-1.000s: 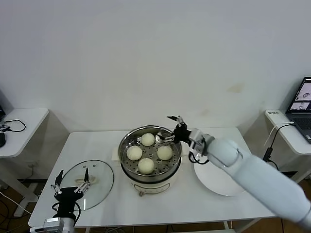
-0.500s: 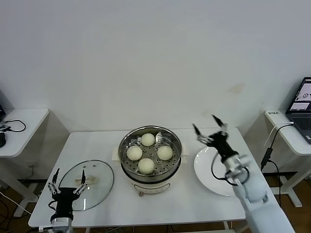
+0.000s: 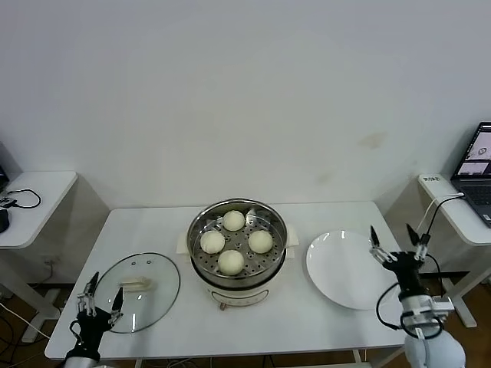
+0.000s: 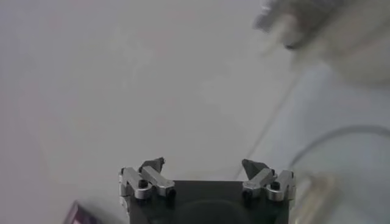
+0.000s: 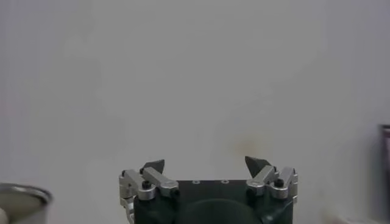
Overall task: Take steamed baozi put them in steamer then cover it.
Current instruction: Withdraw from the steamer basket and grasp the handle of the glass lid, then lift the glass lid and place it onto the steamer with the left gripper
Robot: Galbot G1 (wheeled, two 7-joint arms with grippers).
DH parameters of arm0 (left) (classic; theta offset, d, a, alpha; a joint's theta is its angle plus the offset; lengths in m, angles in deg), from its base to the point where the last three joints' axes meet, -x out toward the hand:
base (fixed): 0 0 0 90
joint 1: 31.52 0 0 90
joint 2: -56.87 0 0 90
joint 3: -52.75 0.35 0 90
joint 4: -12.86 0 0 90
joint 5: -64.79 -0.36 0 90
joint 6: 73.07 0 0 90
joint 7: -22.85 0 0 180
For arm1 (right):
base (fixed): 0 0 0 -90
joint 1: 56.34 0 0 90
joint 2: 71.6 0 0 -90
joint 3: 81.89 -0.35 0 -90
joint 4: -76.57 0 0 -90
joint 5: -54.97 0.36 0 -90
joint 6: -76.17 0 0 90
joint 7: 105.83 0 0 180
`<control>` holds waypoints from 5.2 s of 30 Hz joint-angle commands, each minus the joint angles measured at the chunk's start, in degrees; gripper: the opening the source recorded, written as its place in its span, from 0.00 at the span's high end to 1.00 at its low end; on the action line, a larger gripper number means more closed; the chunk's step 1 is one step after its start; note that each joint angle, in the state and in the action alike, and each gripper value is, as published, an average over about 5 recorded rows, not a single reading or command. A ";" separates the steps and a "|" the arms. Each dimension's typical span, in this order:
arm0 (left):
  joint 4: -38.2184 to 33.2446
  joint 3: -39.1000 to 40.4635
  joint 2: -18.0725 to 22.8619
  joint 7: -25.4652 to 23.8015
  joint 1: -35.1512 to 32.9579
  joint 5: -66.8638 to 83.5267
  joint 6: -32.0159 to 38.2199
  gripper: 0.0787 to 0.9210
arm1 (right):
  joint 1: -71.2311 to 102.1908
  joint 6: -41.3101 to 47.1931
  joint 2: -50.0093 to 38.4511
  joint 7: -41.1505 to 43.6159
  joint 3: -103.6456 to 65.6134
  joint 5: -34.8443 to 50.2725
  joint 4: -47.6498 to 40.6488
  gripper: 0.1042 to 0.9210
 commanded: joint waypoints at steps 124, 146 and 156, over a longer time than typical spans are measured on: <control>-12.11 34.55 -12.94 -21.49 39.47 -3.71 -35.97 0.93 | 10.53 -3.48 7.96 -0.25 1.59 -18.87 1.80 0.12; -0.13 48.20 8.58 -34.21 47.64 -25.96 -40.31 0.93 | 9.11 -3.61 9.49 -0.23 4.16 -22.04 -0.30 0.12; 1.17 48.12 10.27 -33.97 46.20 -26.59 -40.00 0.93 | 9.10 -3.78 9.32 -0.21 4.43 -21.99 -0.70 0.12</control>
